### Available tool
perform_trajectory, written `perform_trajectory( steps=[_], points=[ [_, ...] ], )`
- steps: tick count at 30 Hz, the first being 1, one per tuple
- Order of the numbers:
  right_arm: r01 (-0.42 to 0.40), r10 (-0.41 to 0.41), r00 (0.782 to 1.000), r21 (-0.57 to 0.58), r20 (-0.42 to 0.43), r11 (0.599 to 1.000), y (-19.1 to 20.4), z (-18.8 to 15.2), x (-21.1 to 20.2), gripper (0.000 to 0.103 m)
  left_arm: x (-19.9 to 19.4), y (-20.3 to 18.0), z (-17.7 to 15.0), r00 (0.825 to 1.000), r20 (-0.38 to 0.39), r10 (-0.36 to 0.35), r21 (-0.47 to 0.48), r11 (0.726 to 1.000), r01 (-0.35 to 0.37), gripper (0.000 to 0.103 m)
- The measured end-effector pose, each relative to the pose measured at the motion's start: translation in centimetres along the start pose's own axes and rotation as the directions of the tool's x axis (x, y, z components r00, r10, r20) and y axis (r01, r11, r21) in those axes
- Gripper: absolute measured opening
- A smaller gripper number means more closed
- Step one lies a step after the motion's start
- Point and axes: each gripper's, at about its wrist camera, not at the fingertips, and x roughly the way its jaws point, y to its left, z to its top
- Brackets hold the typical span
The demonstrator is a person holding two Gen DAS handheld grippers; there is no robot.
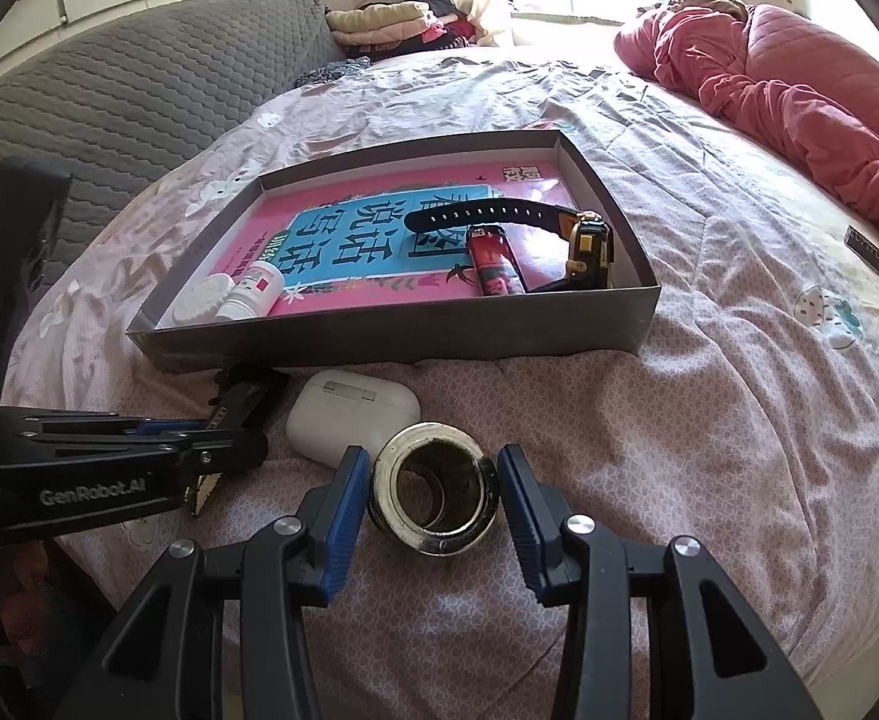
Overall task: Organize rigid objects
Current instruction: 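Grasp and lift the black-gold lighter with left tool while right tool grasps the metal ring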
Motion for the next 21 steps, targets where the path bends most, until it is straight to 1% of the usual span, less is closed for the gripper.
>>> perform_trajectory(
  steps=[11, 21],
  points=[
    [0.004, -0.004, 1.000, 0.016, 0.005, 1.000, -0.3, 0.2, -0.5, 0.044, -2.6, 1.6, -0.9, 0.999, 0.038, -0.015, -0.020, 1.000, 0.016, 0.022],
    [0.007, -0.008, 0.999, 0.027, 0.042, 1.000, -0.3, 0.5, -1.8, 0.044, -5.4, 2.1, -1.4, 0.996, 0.088, -0.021, -0.031, 0.999, 0.024, 0.022]
  ],
)
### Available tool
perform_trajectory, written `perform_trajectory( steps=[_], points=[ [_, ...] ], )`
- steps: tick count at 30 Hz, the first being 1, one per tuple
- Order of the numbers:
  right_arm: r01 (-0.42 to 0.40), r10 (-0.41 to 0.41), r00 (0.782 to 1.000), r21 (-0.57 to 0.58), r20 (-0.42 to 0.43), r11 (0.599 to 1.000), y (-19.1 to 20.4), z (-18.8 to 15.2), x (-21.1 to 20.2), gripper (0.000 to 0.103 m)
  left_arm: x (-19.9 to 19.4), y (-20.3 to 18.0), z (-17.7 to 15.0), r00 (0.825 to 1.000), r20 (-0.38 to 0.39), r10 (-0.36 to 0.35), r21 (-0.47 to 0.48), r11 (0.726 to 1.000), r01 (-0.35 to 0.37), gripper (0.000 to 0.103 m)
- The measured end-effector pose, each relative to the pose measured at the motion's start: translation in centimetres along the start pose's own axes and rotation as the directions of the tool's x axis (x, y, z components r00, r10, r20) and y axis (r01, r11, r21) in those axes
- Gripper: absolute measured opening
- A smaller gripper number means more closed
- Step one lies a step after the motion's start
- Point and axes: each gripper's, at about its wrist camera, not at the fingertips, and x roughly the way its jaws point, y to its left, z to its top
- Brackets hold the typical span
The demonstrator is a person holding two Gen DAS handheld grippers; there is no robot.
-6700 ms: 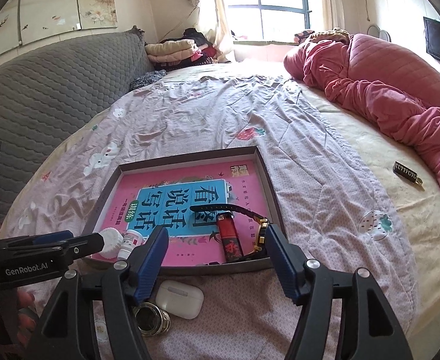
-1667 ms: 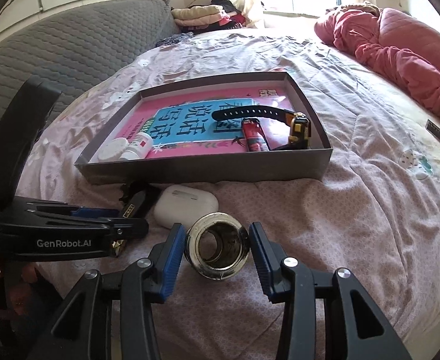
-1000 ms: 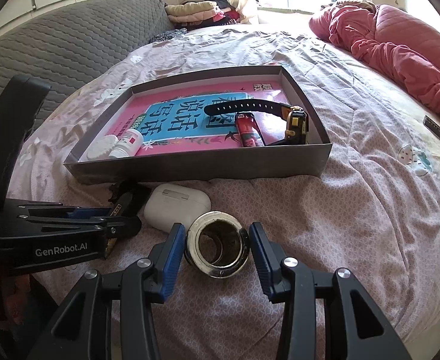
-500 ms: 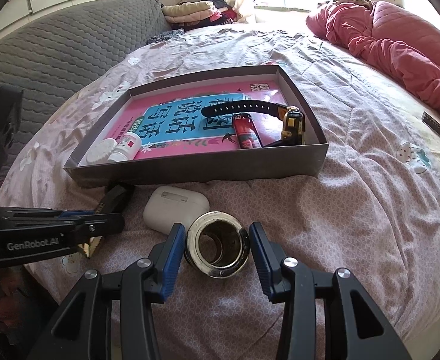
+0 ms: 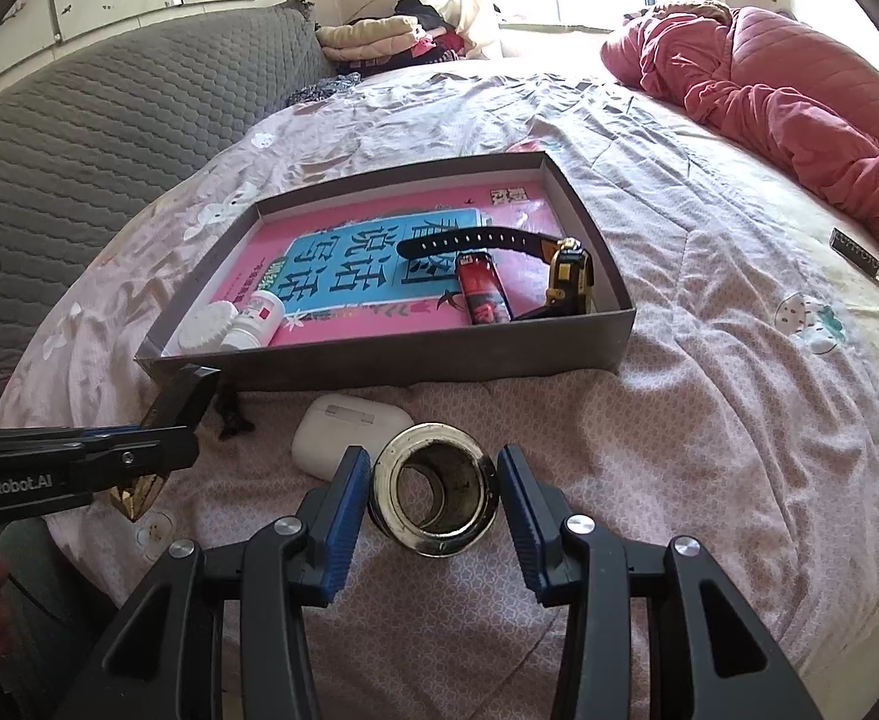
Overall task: Organize rigid objects
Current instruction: 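Grasp and lift the black-gold lighter with left tool while right tool grasps the metal ring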
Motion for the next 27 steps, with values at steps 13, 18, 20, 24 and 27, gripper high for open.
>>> perform_trajectory(
  steps=[13, 18, 20, 24, 27],
  points=[
    [-0.008, 0.007, 1.000, 0.003, 0.028, 1.000, 0.3, 0.4, -1.1, 0.044, -2.6, 1.4, 0.2, 0.999, 0.052, 0.008, -0.030, 1.000, -0.007, 0.022],
    [-0.010, 0.010, 0.999, -0.004, 0.048, 1.000, 0.7, 1.0, -1.7, 0.044, -3.3, 1.1, 0.5, 0.997, 0.072, 0.004, -0.023, 1.000, -0.002, 0.022],
    [-0.007, 0.007, 0.998, -0.007, 0.057, 1.000, 0.7, 1.2, -2.0, 0.044, -3.6, 0.9, 0.4, 0.997, 0.078, 0.001, -0.019, 1.000, 0.001, 0.022],
    [-0.009, 0.009, 0.997, -0.008, 0.072, 1.000, 0.8, 1.6, -2.4, 0.044, -3.8, 0.6, 0.5, 0.996, 0.084, -0.003, -0.015, 1.000, 0.005, 0.022],
    [-0.011, 0.011, 0.997, -0.005, 0.082, 1.000, 0.9, 1.8, -2.7, 0.044, -3.9, 0.5, 0.6, 0.996, 0.089, -0.007, -0.016, 1.000, 0.008, 0.022]
  ],
)
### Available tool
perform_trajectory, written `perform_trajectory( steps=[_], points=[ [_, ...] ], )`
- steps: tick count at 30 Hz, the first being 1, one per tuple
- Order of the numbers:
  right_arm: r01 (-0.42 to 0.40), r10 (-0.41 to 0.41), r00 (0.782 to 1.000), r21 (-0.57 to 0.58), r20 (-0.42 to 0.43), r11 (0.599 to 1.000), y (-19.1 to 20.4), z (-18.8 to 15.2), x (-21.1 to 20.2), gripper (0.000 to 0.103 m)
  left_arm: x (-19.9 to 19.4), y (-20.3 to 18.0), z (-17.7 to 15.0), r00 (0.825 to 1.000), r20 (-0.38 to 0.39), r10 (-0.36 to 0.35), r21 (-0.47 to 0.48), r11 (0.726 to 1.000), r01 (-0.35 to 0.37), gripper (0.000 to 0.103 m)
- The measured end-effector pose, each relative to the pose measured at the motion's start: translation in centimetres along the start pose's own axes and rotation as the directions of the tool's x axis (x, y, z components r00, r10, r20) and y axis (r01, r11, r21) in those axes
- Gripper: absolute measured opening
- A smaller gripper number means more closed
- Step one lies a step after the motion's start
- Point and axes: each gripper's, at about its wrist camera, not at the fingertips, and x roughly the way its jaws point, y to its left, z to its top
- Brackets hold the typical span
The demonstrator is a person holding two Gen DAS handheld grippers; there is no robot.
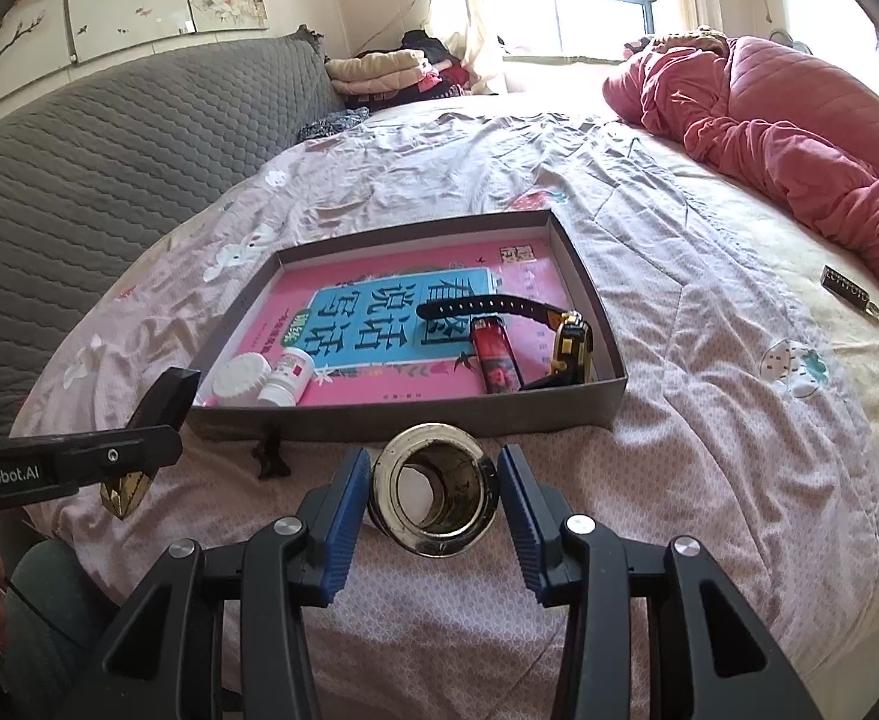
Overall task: Organize rigid objects
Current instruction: 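Grasp and lift the black-gold lighter with left tool while right tool grasps the metal ring, then carry the lighter over the box with left tool while right tool carries the metal ring in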
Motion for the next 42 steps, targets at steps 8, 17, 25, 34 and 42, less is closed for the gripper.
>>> perform_trajectory(
  steps=[8, 17, 25, 34, 42],
  points=[
    [0.002, -0.002, 1.000, -0.008, 0.031, 1.000, 0.1, 1.3, -0.4, 0.044, 0.0, -0.5, 0.7, 1.000, 0.012, -0.007, 0.010, 1.000, 0.007, 0.022],
    [0.032, -0.028, 0.996, -0.047, 0.079, 0.998, 0.3, 3.3, -0.8, 0.044, 0.8, -2.2, 2.4, 0.999, 0.023, -0.025, 0.040, 0.999, 0.024, 0.022],
    [0.042, -0.037, 0.994, -0.044, 0.105, 0.998, -0.5, 5.0, -0.6, 0.044, 2.3, -3.1, 4.3, 0.999, 0.016, -0.034, 0.061, 0.998, 0.033, 0.022],
    [0.049, -0.043, 0.993, -0.052, 0.113, 0.997, -0.8, 6.1, 0.0, 0.044, 4.0, -3.3, 5.9, 0.999, 0.009, -0.041, 0.061, 0.997, 0.041, 0.022],
    [0.050, -0.043, 0.993, -0.060, 0.106, 0.997, -0.8, 6.7, 0.9, 0.044, 5.2, -3.5, 6.9, 0.999, 0.004, -0.043, 0.060, 0.997, 0.043, 0.022]
  ],
)
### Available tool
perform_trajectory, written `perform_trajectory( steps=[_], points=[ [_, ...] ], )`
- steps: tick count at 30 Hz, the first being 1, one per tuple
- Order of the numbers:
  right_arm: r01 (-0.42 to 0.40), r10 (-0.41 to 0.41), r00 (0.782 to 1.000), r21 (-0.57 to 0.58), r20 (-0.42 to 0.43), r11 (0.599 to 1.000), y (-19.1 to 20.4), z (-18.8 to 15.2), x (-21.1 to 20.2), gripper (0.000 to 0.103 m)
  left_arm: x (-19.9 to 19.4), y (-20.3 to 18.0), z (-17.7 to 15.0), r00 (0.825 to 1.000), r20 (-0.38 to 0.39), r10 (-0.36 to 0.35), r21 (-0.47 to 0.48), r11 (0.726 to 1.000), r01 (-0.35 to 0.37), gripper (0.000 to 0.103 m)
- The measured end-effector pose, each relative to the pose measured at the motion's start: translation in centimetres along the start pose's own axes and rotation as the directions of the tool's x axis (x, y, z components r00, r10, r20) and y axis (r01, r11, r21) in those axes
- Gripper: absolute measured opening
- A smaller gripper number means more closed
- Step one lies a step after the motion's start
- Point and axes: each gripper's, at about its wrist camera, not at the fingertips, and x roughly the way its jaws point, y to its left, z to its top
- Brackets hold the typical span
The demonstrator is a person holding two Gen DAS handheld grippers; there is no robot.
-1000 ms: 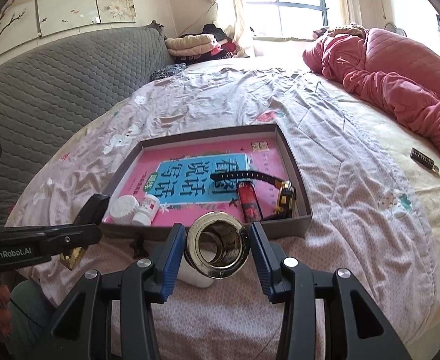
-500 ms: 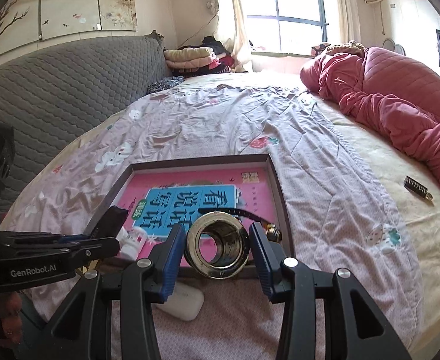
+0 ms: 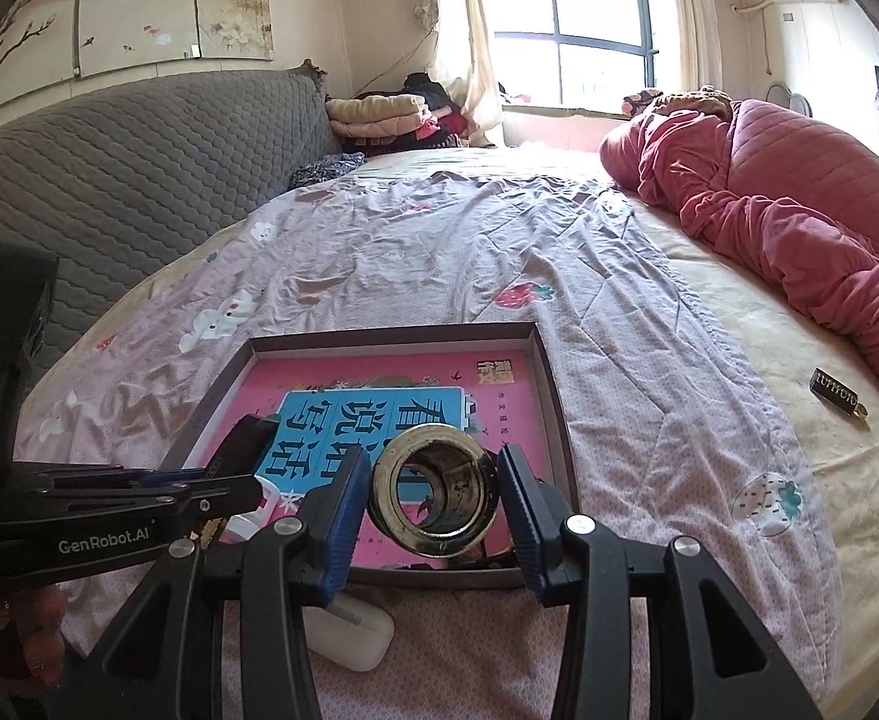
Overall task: Organize rigid objects
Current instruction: 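Carry the lighter over the box with left tool while right tool carries the metal ring in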
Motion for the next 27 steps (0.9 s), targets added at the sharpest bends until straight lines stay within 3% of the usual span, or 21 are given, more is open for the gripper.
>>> perform_trajectory(
  steps=[27],
  points=[
    [-0.032, 0.032, 0.999, -0.021, -0.030, 0.999, -0.6, 0.7, 2.7, 0.044, 4.2, -0.5, 1.0, 0.998, -0.069, 0.011, 0.030, 1.000, -0.009, 0.022]
  ],
)
